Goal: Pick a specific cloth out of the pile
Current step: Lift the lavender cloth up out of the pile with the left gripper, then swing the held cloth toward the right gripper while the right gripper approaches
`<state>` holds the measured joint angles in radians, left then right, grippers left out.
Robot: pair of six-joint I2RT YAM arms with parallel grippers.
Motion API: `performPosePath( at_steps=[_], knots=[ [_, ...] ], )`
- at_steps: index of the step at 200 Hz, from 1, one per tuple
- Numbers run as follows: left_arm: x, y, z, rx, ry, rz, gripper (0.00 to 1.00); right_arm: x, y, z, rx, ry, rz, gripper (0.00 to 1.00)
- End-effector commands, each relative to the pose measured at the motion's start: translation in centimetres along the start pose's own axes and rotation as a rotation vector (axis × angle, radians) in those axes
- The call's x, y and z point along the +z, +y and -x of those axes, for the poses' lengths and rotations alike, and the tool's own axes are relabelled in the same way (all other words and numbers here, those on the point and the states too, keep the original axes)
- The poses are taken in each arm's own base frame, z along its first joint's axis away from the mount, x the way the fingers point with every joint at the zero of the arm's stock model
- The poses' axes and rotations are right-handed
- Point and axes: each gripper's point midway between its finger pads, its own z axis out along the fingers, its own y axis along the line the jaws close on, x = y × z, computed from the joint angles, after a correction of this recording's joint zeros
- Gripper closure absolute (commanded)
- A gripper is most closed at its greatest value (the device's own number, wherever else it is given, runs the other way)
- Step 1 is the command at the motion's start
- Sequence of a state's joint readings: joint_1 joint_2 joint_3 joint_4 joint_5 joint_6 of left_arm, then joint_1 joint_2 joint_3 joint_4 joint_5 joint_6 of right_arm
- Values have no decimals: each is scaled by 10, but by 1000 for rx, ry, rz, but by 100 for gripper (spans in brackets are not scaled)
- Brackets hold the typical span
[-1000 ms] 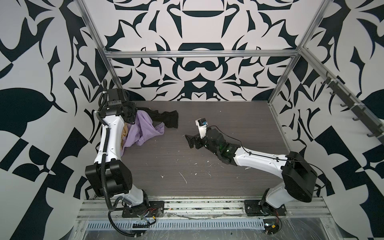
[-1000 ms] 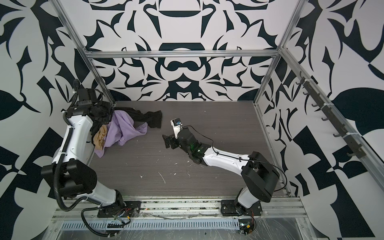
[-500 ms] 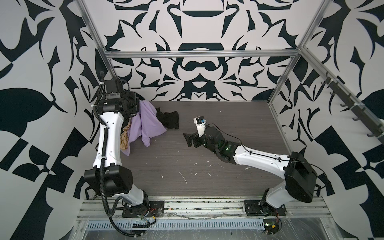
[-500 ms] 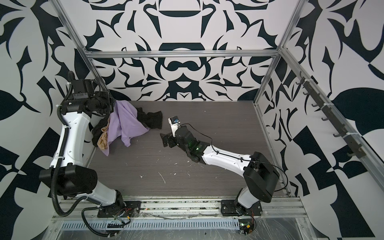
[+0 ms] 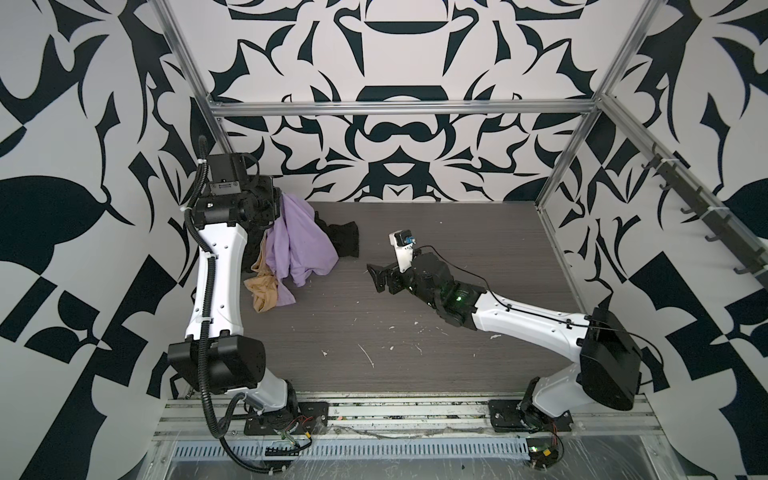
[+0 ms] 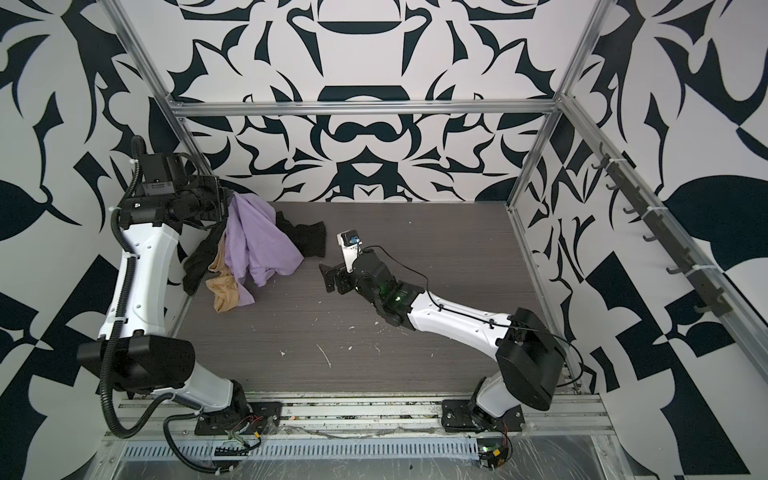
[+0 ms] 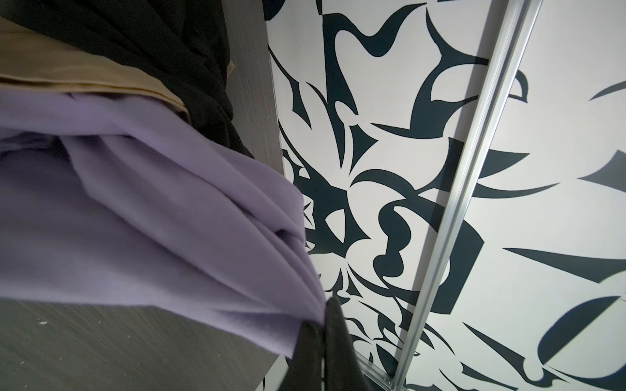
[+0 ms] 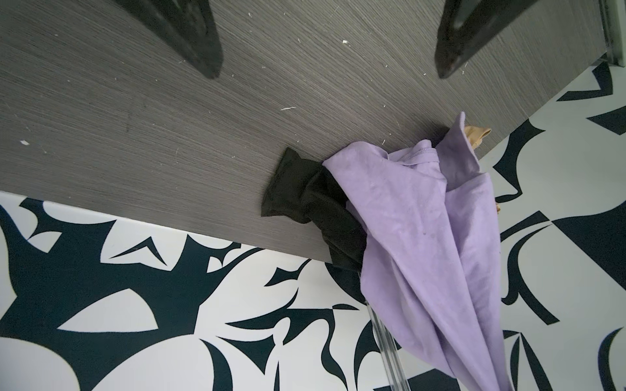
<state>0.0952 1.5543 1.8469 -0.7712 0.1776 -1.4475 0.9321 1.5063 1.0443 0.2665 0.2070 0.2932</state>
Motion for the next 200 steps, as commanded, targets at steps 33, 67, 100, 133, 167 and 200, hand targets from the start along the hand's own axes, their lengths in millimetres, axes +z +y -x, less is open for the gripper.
performPosePath(
  at_steps=[33,67,100,133,167,200],
  knots=[
    [-36,-67,-31,80,104,-246,100,-15,7,31,13,-97,17,1],
    [-40,-79,-38,88,131,-290,100,-18,10,33,12,-105,25,0],
    [-44,-100,-55,129,198,-365,100,-21,11,38,9,-118,27,0],
    [-48,-122,-81,197,332,-472,100,-30,16,46,-16,-146,55,1],
    [-51,-126,-100,261,386,-492,100,-49,18,64,-84,-214,73,0],
    [-58,-128,-121,310,439,-501,100,-74,14,83,-192,-274,47,0]
  ],
)
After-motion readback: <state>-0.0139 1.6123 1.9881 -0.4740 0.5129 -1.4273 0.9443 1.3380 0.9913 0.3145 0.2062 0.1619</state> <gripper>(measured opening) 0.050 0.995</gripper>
